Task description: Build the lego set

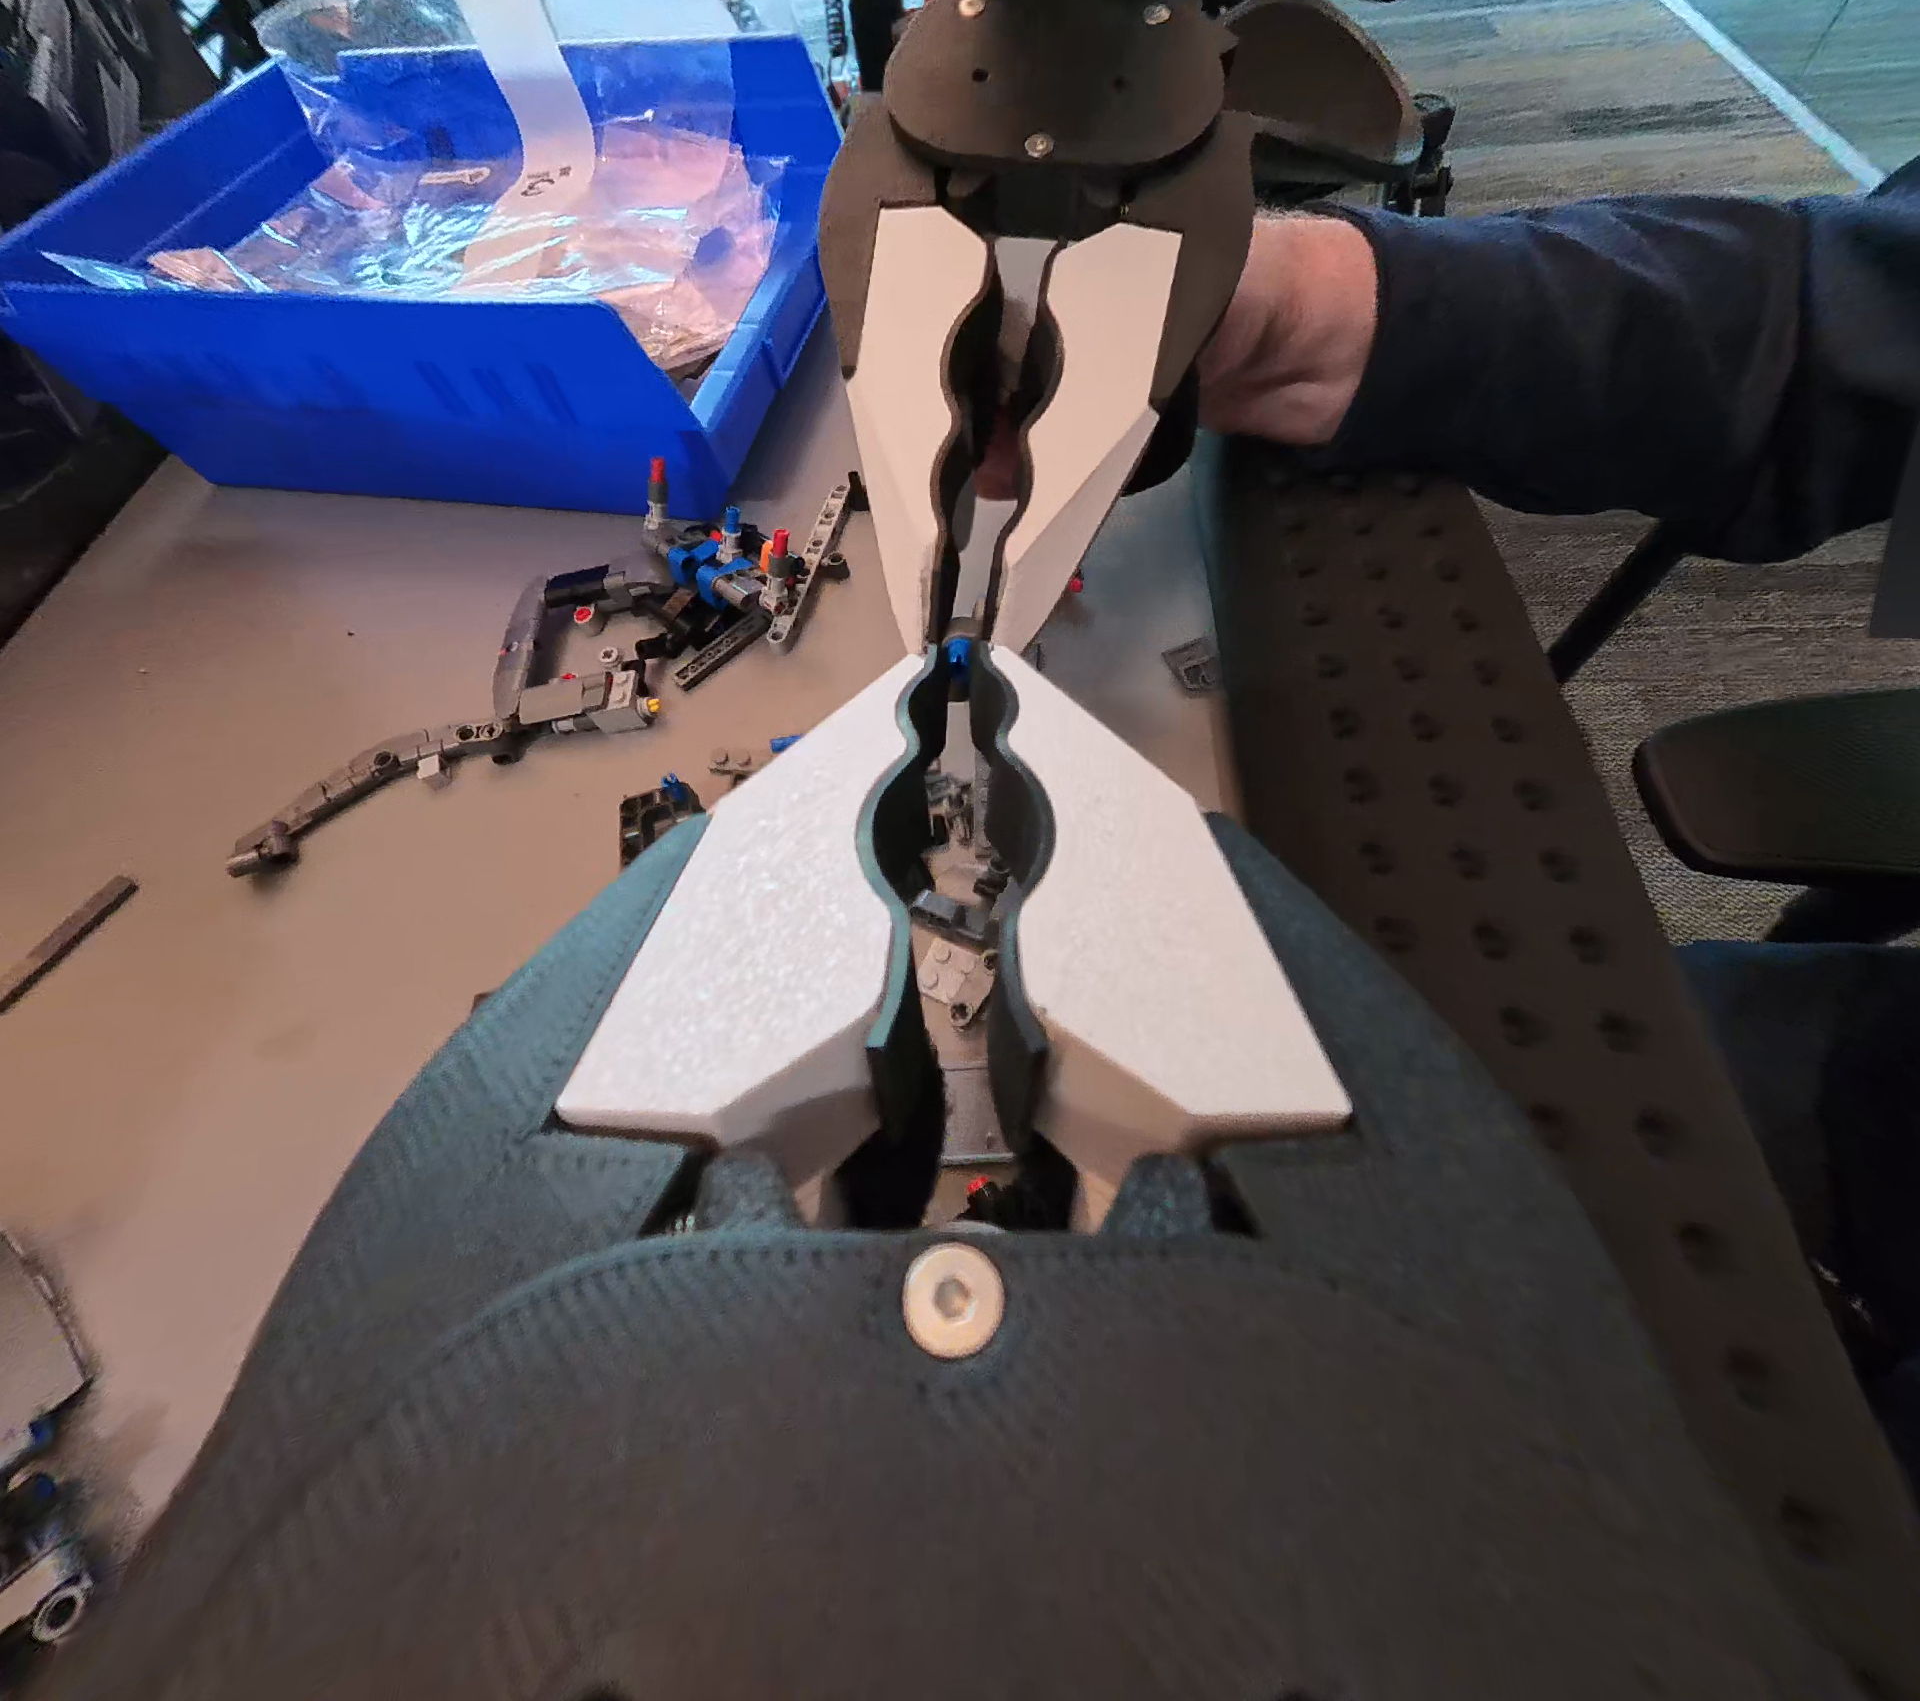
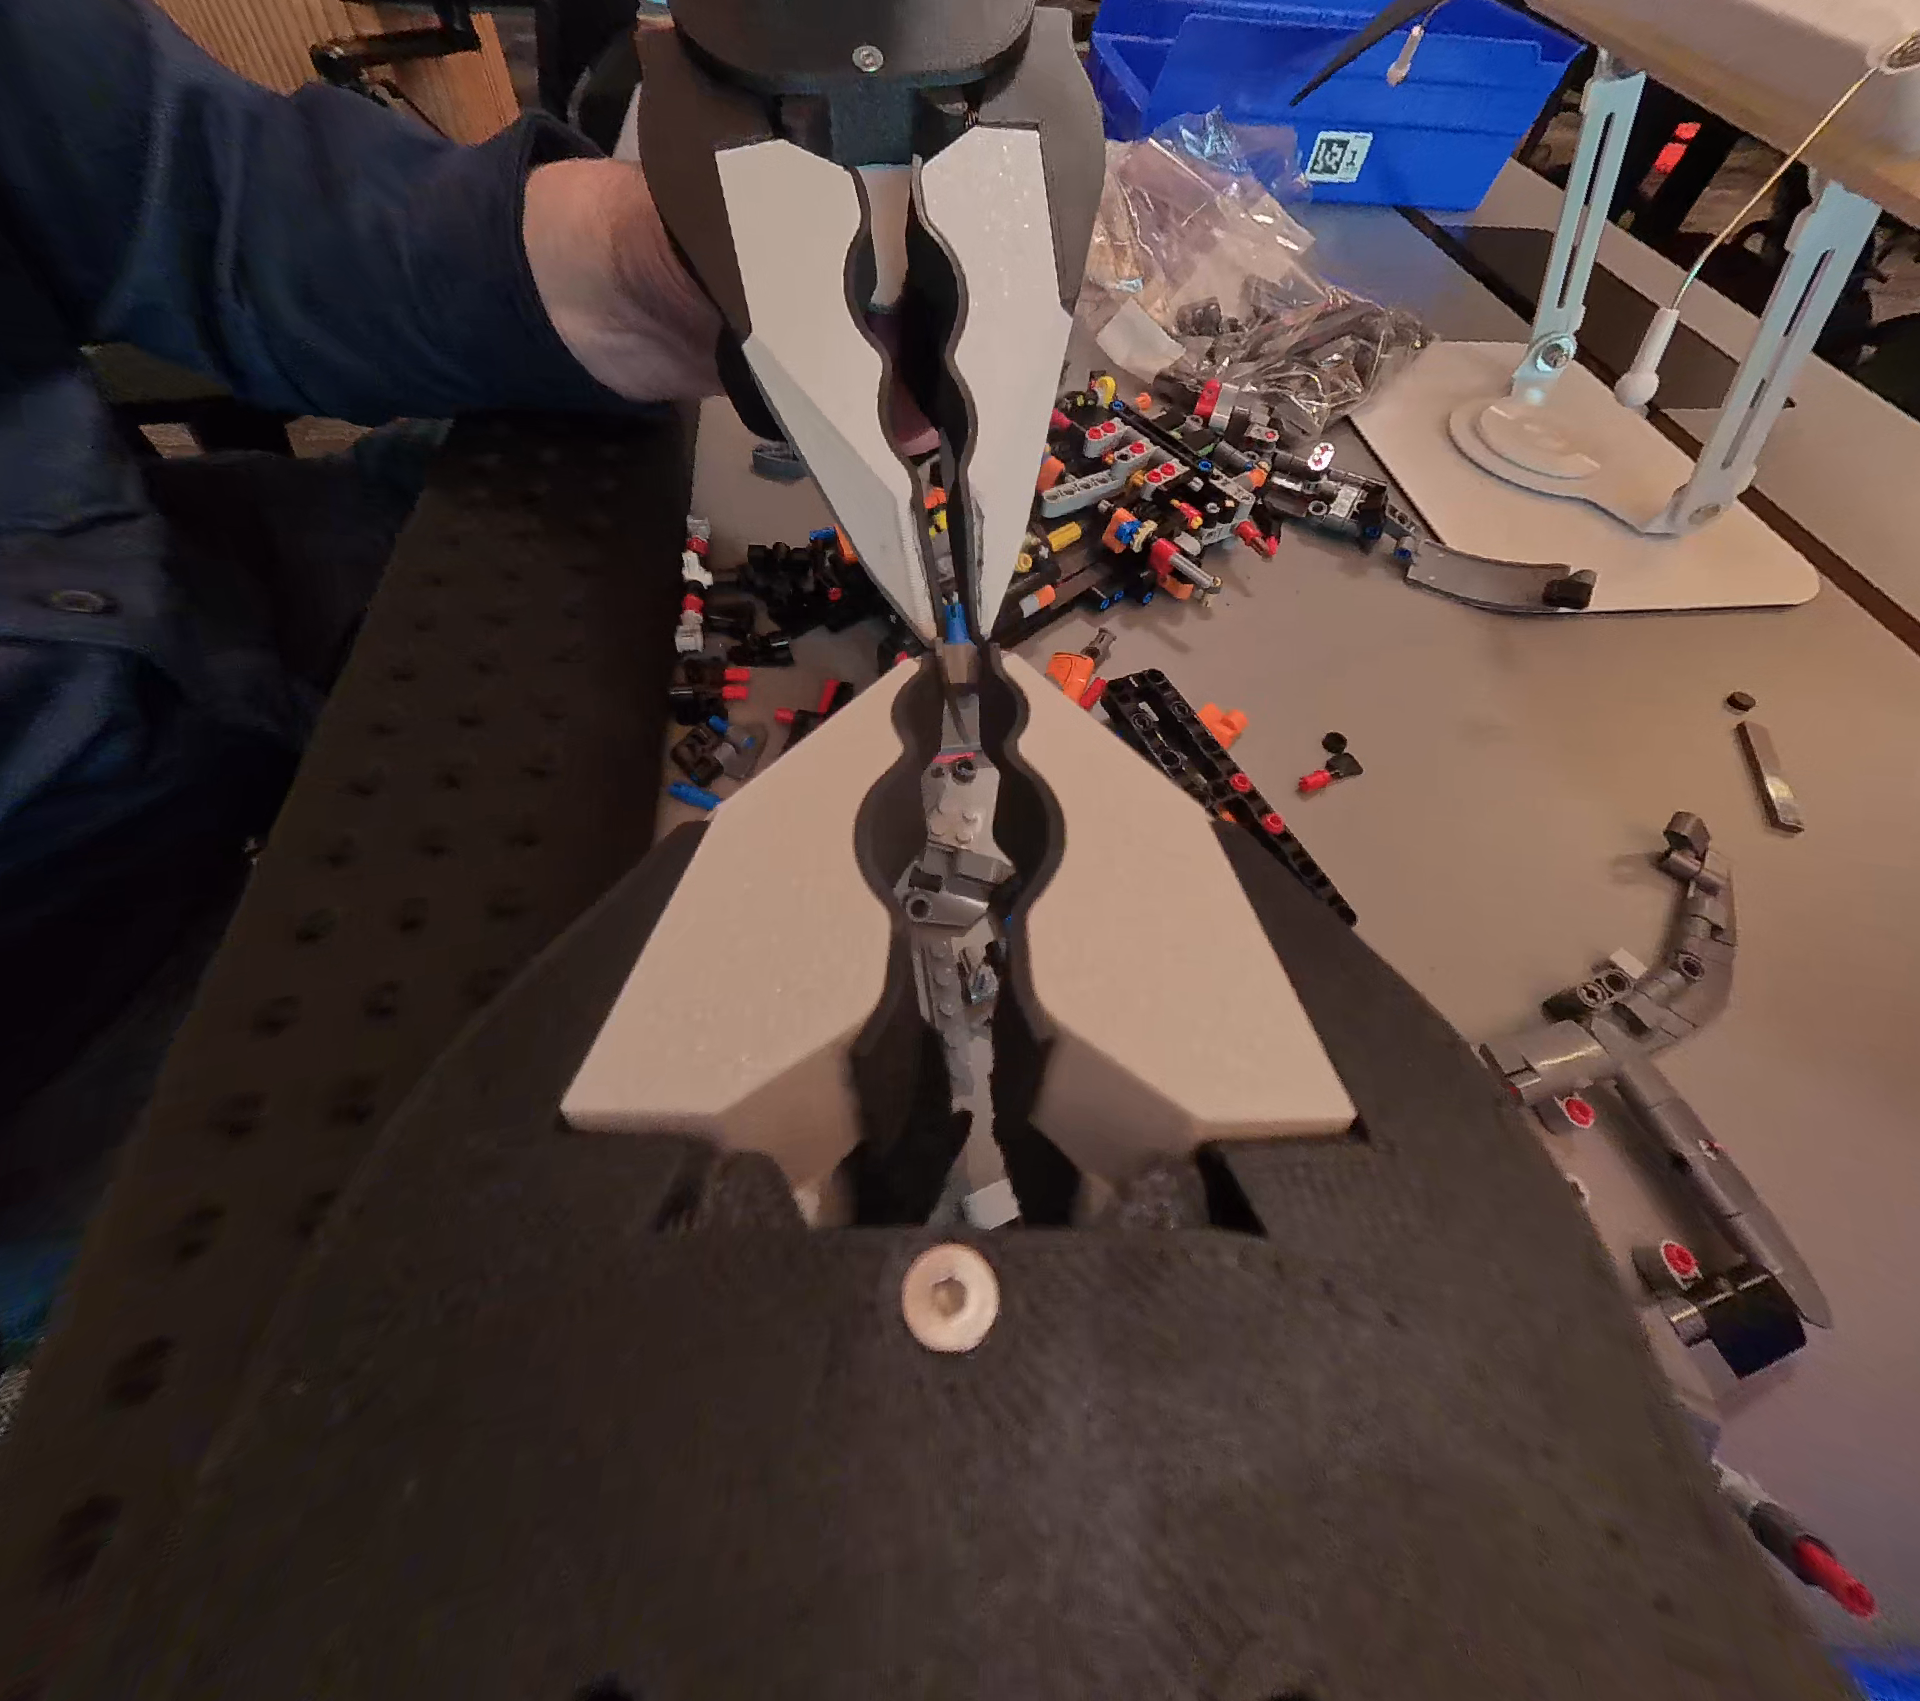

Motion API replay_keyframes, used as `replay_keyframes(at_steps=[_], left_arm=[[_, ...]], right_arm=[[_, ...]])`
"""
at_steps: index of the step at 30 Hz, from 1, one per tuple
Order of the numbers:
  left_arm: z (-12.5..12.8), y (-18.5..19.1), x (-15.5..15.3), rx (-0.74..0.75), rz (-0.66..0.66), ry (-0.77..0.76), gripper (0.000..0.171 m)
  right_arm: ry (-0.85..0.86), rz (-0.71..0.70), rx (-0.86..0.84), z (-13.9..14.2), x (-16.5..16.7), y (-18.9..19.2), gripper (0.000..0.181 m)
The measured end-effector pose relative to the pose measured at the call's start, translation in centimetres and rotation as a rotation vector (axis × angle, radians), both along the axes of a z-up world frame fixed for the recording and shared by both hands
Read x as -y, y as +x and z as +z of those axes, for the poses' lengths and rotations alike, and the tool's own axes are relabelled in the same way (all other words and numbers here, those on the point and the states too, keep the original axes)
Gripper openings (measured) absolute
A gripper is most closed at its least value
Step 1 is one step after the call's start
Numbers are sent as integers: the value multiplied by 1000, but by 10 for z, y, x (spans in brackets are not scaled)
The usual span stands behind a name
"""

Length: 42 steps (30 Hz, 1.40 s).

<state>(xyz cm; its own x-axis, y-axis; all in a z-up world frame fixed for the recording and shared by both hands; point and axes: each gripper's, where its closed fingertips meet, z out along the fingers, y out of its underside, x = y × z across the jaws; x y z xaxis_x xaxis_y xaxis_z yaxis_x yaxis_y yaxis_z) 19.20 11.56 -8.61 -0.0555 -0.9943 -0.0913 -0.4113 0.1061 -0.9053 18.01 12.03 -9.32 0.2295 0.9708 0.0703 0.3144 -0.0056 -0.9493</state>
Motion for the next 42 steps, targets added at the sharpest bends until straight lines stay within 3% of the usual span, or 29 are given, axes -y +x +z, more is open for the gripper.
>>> replay_keyframes(at_steps=[4,6,7,9,11,13,16,20,24,30,37,40,42], left_arm=[[7,-4,-1,9,25,7,2],[48,-25,-10,186,45,-69,1],[54,-37,-22,200,88,-38,0],[35,-40,-27,110,87,-47,0],[20,-34,-28,54,92,-25,1],[-10,-34,-30,-104,88,-12,1],[-42,-30,-27,-231,79,-16,2],[-67,-29,-32,-317,99,-80,11],[-65,-31,-38,-305,135,-95,22],[-58,-41,-47,-307,159,-56,18],[-24,-75,-71,-165,258,-47,14],[-23,-85,-77,-148,270,-48,12],[-27,-90,-80,-174,282,-29,14]], right_arm=[[-2,13,-22,4,3,0,4],[-15,-64,65,-13,-10,14,4],[-39,-55,40,-13,-9,17,4],[-60,-47,-19,-5,-8,16,4],[-78,-55,57,-21,-11,13,4],[-133,-45,87,-33,-11,12,4],[-163,-36,92,-38,-10,12,4],[-166,-52,97,-39,-13,14,4],[-169,-53,128,-45,-13,14,4],[-176,-45,132,-48,-13,14,4],[-181,-91,83,-38,-22,18,4],[-218,-118,153,-36,-28,8,4],[-290,-89,247,-49,-27,-8,10]])
